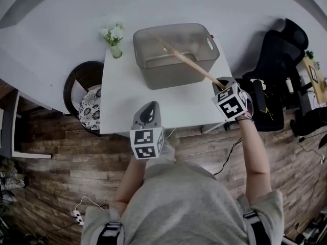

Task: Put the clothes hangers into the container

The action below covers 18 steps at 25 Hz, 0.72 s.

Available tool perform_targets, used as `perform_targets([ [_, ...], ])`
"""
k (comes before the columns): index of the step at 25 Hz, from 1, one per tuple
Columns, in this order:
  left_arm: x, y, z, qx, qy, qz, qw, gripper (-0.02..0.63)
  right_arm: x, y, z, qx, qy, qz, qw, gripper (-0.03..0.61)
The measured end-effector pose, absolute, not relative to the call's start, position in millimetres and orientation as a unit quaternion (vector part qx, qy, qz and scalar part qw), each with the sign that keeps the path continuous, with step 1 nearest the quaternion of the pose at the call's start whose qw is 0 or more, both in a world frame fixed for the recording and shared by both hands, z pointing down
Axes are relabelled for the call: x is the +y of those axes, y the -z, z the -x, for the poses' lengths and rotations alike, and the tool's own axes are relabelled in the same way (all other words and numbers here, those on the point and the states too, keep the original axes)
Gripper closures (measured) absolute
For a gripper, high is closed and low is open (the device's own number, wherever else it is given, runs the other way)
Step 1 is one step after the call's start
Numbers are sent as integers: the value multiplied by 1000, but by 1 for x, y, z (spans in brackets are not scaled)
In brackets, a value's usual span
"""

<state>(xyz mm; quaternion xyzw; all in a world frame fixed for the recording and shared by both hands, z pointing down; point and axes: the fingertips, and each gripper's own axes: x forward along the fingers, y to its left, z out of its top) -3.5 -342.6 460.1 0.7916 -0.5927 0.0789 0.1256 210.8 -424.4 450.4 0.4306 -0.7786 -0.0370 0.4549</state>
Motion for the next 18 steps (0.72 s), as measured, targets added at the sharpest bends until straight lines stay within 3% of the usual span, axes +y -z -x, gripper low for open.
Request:
perform_targets([
  [4, -356, -463, 4, -591, -77, -792, 132, 597, -436, -453, -211, -756, 60, -406, 510, 578],
  [18, -409, -464, 21, -591, -72, -791, 139, 597, -503, -450, -219, -691, 98, -380, 607, 578],
])
